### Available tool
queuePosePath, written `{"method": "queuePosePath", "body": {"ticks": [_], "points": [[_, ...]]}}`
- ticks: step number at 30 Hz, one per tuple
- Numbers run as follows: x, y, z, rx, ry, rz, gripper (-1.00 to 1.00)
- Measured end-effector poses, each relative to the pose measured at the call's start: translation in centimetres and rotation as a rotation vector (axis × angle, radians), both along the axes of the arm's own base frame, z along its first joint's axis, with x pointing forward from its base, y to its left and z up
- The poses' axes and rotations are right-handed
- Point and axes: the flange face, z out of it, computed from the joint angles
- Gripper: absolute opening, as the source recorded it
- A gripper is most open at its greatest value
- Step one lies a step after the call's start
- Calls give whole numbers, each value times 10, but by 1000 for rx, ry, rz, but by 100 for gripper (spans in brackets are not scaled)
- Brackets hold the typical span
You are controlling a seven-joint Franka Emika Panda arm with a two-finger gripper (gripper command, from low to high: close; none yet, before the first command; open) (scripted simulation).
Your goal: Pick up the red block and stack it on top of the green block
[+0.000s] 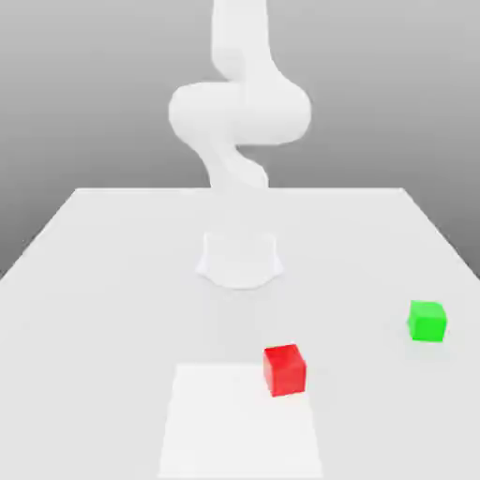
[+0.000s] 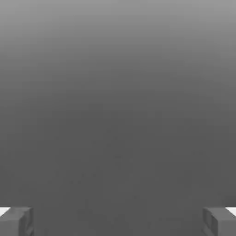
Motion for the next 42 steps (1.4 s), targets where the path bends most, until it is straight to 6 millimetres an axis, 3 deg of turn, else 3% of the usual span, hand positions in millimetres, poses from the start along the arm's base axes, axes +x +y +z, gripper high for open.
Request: {"method": "queuePosePath", "body": {"ticks": [4,9,13,17,20,24,25,32,39,42], "points": [[37,15,-99,-9,150,42,0],[48,34,-224,-27,335,95,0],[30,48,-325,-49,492,139,0],[-16,57,-427,-81,666,185,0],[-29,59,-472,-90,711,200,0],[-32,59,-509,-90,717,200,0],[-33,59,-515,-90,717,200,-100],[-33,59,-515,-90,717,200,-100],[-32,59,-460,-91,717,201,-100],[-37,92,-449,-156,709,374,-100]]}}
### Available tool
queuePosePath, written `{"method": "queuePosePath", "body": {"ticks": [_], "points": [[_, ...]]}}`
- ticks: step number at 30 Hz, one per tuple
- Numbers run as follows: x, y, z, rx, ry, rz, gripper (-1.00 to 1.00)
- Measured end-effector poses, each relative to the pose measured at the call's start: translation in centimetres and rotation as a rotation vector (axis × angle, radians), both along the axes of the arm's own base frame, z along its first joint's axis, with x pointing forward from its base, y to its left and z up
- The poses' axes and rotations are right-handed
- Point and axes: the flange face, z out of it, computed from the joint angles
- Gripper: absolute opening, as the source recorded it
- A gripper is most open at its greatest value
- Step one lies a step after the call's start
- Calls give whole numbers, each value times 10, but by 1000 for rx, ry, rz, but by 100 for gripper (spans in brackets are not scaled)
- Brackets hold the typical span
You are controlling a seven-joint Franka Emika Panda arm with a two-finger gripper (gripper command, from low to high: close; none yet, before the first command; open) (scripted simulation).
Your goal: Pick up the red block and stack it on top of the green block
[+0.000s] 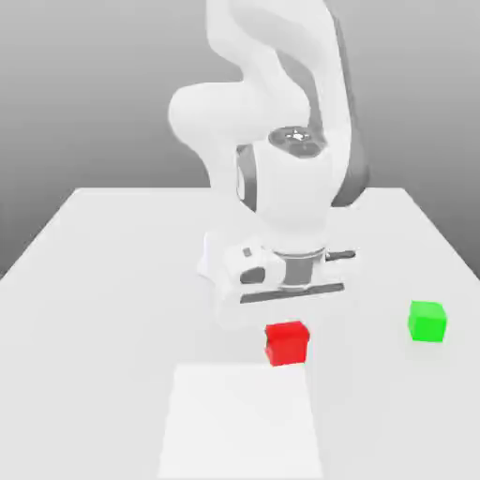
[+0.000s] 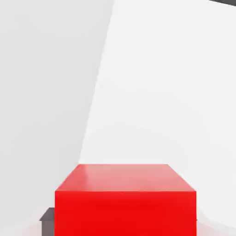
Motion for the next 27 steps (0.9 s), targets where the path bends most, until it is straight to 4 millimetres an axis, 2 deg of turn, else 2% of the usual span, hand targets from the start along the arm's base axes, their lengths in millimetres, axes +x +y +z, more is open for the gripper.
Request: {"method": "queuePosePath", "body": {"ticks": [4,8,12,16,18,23,24,27], "points": [[-13,55,8,0,0,320,-100],[-36,111,16,0,1,653,-100],[-71,163,23,0,1,990,-100],[-114,210,31,0,2,1327,-100],[-128,223,25,-1,2,1424,-100],[-132,227,-22,-2,1,1454,-100],[-133,227,-29,-1,1,1456,100],[-133,227,-29,-1,1,1456,100]]}}
